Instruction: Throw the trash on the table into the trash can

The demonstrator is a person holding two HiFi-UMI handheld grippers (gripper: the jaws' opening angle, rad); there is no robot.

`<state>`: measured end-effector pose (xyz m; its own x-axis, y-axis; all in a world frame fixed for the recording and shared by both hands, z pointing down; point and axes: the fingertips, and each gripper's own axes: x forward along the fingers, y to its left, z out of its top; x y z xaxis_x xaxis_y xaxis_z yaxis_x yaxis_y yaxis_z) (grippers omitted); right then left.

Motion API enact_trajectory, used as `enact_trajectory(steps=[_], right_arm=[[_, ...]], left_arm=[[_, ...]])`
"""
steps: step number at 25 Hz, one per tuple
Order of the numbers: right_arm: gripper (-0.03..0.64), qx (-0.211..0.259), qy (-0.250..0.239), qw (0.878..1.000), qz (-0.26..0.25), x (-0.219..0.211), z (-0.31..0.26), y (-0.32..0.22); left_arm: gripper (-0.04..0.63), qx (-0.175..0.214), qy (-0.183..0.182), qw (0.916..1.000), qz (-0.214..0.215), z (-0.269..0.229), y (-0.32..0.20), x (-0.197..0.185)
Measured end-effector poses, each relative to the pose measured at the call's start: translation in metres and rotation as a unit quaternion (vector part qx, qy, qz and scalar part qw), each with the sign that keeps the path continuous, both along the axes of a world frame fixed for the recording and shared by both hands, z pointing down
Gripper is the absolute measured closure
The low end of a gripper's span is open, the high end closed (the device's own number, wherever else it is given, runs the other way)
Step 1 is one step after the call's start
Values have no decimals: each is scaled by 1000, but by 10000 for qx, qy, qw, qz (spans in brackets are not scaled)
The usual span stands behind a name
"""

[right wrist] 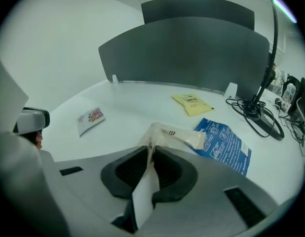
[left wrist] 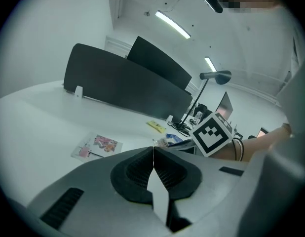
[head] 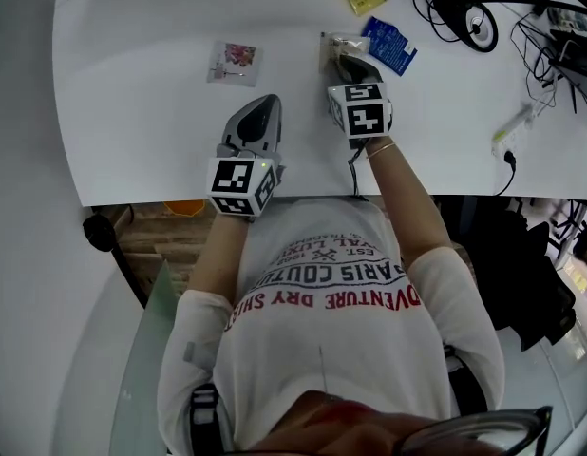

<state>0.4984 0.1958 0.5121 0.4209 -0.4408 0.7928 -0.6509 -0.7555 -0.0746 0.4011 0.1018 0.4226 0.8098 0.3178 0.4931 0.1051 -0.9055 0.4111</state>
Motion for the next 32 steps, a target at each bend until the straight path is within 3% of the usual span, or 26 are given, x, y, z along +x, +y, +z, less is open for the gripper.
enact_trajectory(steps=[1,5,10,15,20,22,24,30,32], right_arm=[[567,-45,55,10000,-54,0,0,1],[581,-166,170,9990,-384,-5,-3,-3],[584,19,105,9971,-752,-25,-18,1],[584,580,317,9872,-1453,-64,-60,-17],[584,1173,275,9618,-2460,-135,-99,-50],[584,1299,252,9445,-3008,-170,-108,-68],[584,1402,171,9213,-3624,-210,-114,-89],[584,1558,-107,8462,-5094,-347,-118,-159],[584,1514,-180,8174,-5556,-402,-113,-177]], left_arm=[[572,1,-6,10000,-26,0,2,-2],[572,6,10,9999,-127,-5,13,-13],[572,152,145,9993,-306,-22,22,-26],[572,340,356,9933,-1042,-46,17,-60],[572,552,375,9768,-2036,-58,6,-135],[572,672,320,9631,-2588,-60,-3,-174],[572,804,244,9415,-3264,-62,-14,-219],[572,1009,8,8626,-4957,-66,-57,-365],[572,999,-60,8317,-5462,-65,-67,-420]])
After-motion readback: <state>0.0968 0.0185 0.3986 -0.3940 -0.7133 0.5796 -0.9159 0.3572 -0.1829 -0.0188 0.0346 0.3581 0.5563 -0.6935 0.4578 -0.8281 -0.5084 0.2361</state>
